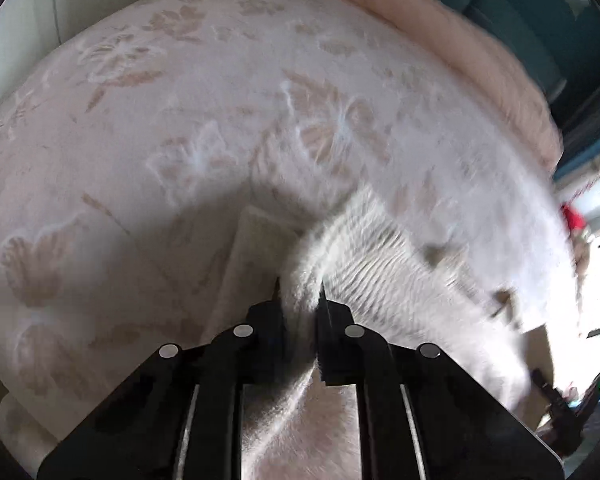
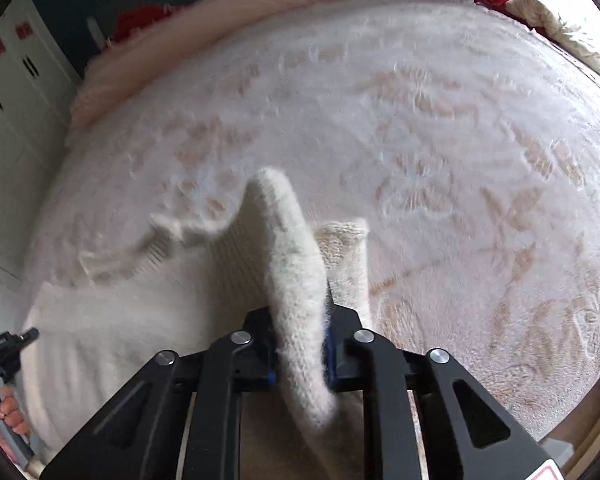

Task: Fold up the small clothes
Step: 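Grip the folded sweater edge with both tools, adjust it, and open both tools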

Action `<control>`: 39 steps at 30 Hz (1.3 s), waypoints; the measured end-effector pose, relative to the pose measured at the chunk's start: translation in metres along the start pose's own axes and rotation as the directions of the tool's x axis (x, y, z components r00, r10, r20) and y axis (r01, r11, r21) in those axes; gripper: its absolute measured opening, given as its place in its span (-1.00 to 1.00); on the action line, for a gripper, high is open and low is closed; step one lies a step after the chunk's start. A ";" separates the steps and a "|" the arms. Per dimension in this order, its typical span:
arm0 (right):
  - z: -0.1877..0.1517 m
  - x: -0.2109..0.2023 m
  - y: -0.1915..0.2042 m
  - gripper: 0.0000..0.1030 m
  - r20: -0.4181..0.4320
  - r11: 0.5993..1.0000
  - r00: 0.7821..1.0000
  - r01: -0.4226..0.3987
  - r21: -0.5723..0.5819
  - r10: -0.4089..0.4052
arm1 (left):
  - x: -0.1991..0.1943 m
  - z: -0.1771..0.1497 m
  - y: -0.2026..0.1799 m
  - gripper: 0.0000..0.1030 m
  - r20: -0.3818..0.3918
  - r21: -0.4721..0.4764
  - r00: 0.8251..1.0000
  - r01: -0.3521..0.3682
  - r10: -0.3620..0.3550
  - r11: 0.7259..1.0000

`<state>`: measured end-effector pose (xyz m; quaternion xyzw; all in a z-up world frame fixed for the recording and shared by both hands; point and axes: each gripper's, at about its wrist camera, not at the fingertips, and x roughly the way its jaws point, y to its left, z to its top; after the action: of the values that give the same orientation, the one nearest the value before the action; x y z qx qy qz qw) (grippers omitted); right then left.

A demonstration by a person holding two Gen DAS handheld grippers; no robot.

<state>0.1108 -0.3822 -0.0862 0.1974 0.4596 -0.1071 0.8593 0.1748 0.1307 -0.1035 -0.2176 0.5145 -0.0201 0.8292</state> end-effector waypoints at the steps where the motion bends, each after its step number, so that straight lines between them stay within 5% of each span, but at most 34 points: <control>1: 0.004 -0.014 0.002 -0.73 0.034 1.000 0.999 -0.029 0.002 0.029 | -0.008 0.003 0.001 -0.80 0.018 -0.006 1.000 0.015 -0.015 1.000; 4: 0.004 -0.034 0.001 -0.72 0.087 0.997 0.994 -0.071 0.006 0.071 | -0.027 0.005 -0.005 -0.80 0.068 0.046 0.998 -0.004 0.001 0.999; 8: -0.010 0.026 -0.013 -0.66 -0.080 0.999 0.996 0.042 -0.017 -0.043 | 0.017 -0.006 -0.001 -0.78 -0.018 0.112 0.992 -0.123 0.126 0.986; 12: -0.004 -0.003 -0.007 -0.51 -0.015 0.999 0.999 0.038 0.007 -0.038 | 0.007 -0.013 0.000 -0.70 0.022 0.106 0.992 -0.128 0.127 0.986; 15: -0.005 -0.064 0.011 -0.46 0.144 0.996 0.988 0.062 -0.062 -0.053 | -0.032 -0.019 -0.002 -0.66 0.071 0.092 0.996 -0.062 0.056 0.994; 17: -0.017 -0.089 0.023 -0.43 0.191 0.995 0.982 0.009 -0.099 0.010 | -0.062 -0.035 -0.011 -0.61 0.115 0.128 0.993 -0.014 -0.001 0.992; 20: -0.040 -0.079 0.043 -0.63 0.107 0.985 0.992 -0.053 -0.163 0.071 | -0.064 -0.061 -0.024 -0.52 0.098 0.175 0.995 0.015 -0.033 0.984; 22: -0.058 -0.059 0.059 -0.94 0.029 0.976 0.996 -0.074 -0.204 0.082 | -0.042 -0.080 -0.028 -0.53 0.033 0.184 0.999 0.009 -0.016 0.983; 26: -0.092 -0.055 0.112 -0.94 -0.064 0.937 0.984 -0.177 -0.300 0.165 | -0.031 -0.102 -0.033 -0.54 -0.022 0.151 0.999 0.040 -0.037 0.988; 29: -0.110 -0.051 0.144 -0.94 -0.084 0.889 0.982 -0.186 -0.418 0.167 | -0.028 -0.107 -0.052 -0.53 0.001 0.272 1.000 -0.007 0.007 0.962; 33: -0.109 -0.022 0.107 -0.99 -0.095 0.940 0.995 -0.053 -0.337 0.022 | -0.018 -0.107 -0.027 -0.48 -0.011 0.240 0.999 -0.046 0.050 0.970; 36: -0.098 -0.035 0.055 -1.00 -0.094 0.989 0.994 -0.062 -0.136 0.049 | -0.023 -0.105 -0.013 -0.48 -0.012 0.198 0.999 -0.045 0.049 0.979; 39: -0.093 -0.055 0.054 -0.99 -0.058 0.984 0.998 -0.044 -0.175 0.034 | -0.020 -0.107 -0.016 -0.48 0.001 0.216 0.997 -0.072 0.073 0.974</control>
<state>0.0307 -0.2924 -0.0738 0.1325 0.4865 -0.0438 0.8625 0.0760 0.0844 -0.1208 -0.1072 0.5197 -0.0462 0.8463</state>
